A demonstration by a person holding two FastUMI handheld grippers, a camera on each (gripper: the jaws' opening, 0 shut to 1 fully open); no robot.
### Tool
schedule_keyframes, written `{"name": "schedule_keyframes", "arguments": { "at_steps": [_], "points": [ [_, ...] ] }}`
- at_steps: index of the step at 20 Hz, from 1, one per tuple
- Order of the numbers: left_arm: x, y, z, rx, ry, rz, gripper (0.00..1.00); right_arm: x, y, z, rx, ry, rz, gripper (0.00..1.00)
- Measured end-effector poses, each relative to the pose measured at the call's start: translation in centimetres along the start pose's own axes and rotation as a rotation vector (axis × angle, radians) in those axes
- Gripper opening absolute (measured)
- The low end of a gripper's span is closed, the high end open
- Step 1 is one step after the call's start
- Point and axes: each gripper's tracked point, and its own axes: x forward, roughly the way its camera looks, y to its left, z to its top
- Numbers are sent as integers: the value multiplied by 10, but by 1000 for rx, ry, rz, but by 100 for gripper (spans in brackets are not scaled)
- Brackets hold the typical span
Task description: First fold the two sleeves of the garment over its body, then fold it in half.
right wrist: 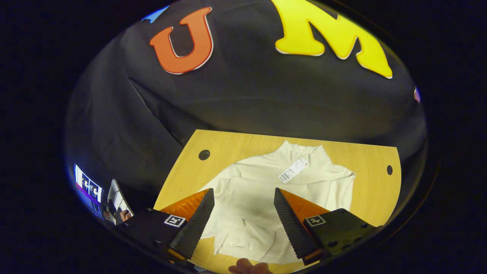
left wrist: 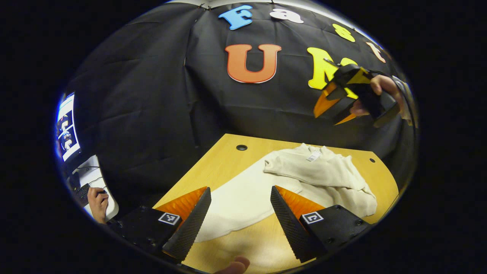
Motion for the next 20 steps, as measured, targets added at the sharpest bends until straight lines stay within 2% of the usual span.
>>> {"name": "schedule_keyframes", "arguments": {
  "at_steps": [3, 8, 11, 15, 18, 20],
  "points": [
    [6, 36, -13, 10, 32, 135, 100, -66, -30, 4, -6, -106, -1, 98],
    [4, 84, -61, -46, 164, 320, 100, -173, -100, -5, -34, -304, -97, 98],
    [11, 89, -81, -82, 224, 369, 100, -219, -139, -25, -86, -381, -176, 98],
    [21, 96, -97, -130, 281, 424, 100, -261, -153, -65, -126, -397, -213, 98],
    [23, 97, -115, -201, 341, 487, 99, -276, -149, -90, -51, -372, -172, 98],
    [21, 104, -130, -262, 393, 530, 100, -281, -154, -98, -42, -378, -187, 98]
  ]
}}
